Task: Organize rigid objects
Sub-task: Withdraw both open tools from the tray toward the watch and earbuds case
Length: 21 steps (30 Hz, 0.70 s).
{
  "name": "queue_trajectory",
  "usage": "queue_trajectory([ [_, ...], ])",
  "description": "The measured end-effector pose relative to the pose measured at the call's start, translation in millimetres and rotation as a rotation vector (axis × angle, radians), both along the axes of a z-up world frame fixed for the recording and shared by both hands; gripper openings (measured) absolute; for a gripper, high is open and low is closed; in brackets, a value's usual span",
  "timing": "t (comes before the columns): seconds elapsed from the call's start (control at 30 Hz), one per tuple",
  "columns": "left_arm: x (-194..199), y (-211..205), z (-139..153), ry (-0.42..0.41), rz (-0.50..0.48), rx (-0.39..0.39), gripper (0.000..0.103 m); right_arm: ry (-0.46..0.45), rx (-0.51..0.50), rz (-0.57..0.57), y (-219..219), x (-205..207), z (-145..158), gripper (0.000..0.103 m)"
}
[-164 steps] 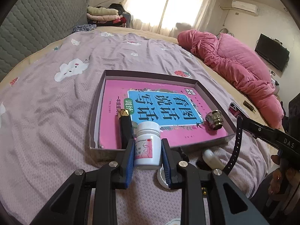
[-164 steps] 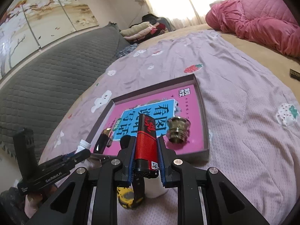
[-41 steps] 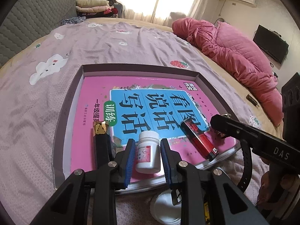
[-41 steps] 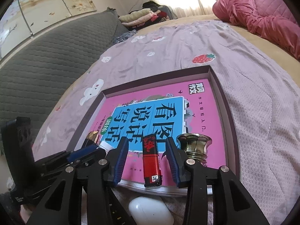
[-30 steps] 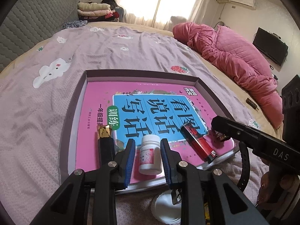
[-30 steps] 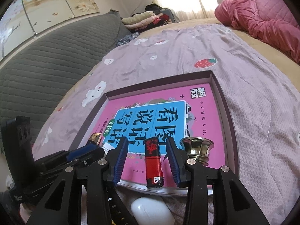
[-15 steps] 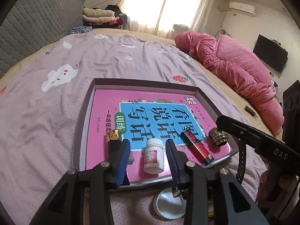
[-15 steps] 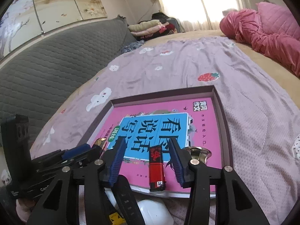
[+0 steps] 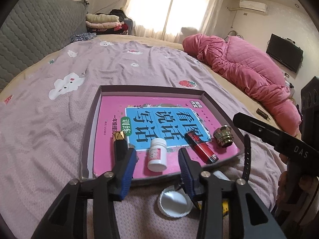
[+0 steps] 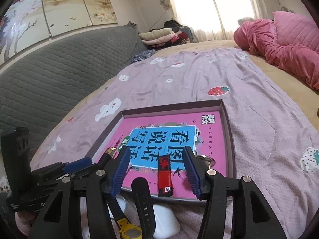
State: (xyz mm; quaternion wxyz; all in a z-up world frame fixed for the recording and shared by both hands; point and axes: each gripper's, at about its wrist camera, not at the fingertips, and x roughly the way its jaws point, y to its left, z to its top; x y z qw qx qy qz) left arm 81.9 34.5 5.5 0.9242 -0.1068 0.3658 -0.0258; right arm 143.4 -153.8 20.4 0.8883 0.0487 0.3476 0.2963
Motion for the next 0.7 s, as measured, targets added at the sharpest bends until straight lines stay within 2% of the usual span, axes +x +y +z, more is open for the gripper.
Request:
queue_trajectory([
  [0.27,-15,-11,7,-0.012,-0.015,0.028,0.047,-0.018,-0.026,0.005,-4,-16,5,0.060],
  [0.7,-45,-39,17,-0.011,-0.086,0.052,0.047,-0.016,-0.038,-0.048,-30,-38,12,0.062],
])
